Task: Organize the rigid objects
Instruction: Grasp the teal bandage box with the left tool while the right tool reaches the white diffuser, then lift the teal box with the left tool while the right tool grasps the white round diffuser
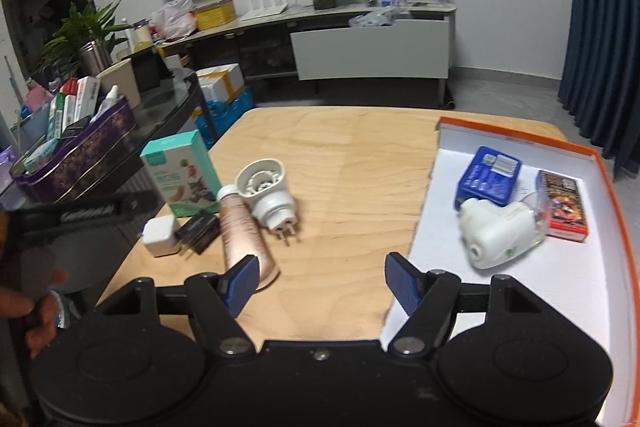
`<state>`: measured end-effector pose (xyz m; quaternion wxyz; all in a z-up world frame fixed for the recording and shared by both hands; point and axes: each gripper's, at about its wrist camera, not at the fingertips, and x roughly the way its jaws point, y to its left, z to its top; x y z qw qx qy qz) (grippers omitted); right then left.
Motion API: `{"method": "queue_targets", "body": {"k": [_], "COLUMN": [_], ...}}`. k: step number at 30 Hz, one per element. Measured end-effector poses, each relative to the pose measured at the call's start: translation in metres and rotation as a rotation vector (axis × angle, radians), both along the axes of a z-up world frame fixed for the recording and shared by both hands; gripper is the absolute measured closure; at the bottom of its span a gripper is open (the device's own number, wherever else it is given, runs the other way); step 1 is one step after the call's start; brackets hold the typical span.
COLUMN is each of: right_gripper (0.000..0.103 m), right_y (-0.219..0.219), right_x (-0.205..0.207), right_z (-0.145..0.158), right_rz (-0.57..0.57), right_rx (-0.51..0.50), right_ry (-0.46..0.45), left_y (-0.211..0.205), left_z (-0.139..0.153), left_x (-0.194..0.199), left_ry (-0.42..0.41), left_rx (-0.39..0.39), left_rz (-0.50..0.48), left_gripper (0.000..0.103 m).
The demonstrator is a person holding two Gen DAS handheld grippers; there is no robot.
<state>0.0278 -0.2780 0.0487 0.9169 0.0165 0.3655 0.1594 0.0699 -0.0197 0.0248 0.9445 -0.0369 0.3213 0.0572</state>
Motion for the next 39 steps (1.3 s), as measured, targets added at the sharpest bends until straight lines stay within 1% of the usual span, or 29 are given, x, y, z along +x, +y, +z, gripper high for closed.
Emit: {"method": "queue_targets", "body": {"k": [5,8,11,14,19,22,24,25,27,29,33,35,37,38,39], "right_gripper": [0.02,0.02,0.02,0.02,0.02,0.02,0.02,0.02,0.02,0.02,0.02,0.02,0.02,0.021,0.021], "right_y": [0.008,0.01,0.013,0.014,0.021,0.027,0.034,0.036,0.041,0.045,0.059,0.066,0.07,0.073,0.076], "right_x": [0.004,0.008,0.013,0.02,0.028,0.032,0.033,0.034,0.037,0.042,0.052,0.057,0.064,0.067,0.07], "right_z": [-0.006,-0.009,-0.013,-0.016,-0.024,-0.03,-0.033,-0.035,-0.037,-0.039,-0.04,-0.041,-0.042,-0.042,-0.042], "right_rz": [0.019,0.03,0.039,0.046,0.064,0.095,0.119,0.127,0.137,0.147,0.198,0.216,0.243,0.239,0.219], "right_rx": [-0.006,-0.005,-0.009,0.0,0.0,0.008,0.008,0.007,0.01,0.024,0.037,0.052,0.107,0.108,0.084], "right_ry": [0.015,0.024,0.029,0.038,0.057,0.074,0.08,0.079,0.083,0.092,0.096,0.096,0.102,0.097,0.079], "left_y": [-0.006,-0.01,-0.014,-0.018,-0.02,-0.016,-0.014,-0.013,-0.011,-0.009,-0.001,0.002,0.007,0.01,0.013], "left_z": [-0.007,-0.011,-0.013,-0.019,-0.027,-0.029,-0.029,-0.03,-0.031,-0.031,-0.03,-0.024,-0.016,-0.012,-0.007], "left_x": [0.019,0.03,0.04,0.052,0.066,0.075,0.077,0.078,0.081,0.082,0.078,0.072,0.067,0.064,0.06], "left_ry": [-0.035,-0.035,-0.053,-0.031,-0.042,-0.028,-0.042,-0.044,-0.041,-0.04,-0.062,-0.082,-0.101,-0.11,-0.119], "left_rx": [0.073,0.068,0.08,0.085,0.124,0.126,0.122,0.112,0.099,0.091,0.073,0.07,0.057,0.055,0.054], "left_rz": [0.05,0.041,0.05,0.05,0.068,0.068,0.059,0.043,0.005,-0.022,-0.041,-0.047,-0.051,-0.052,-0.053], "left_gripper": [0.0,0.0,0.0,0.0,0.0,0.0,0.001,0.003,0.029,0.031,0.031,0.031,0.031,0.031,0.031]}}
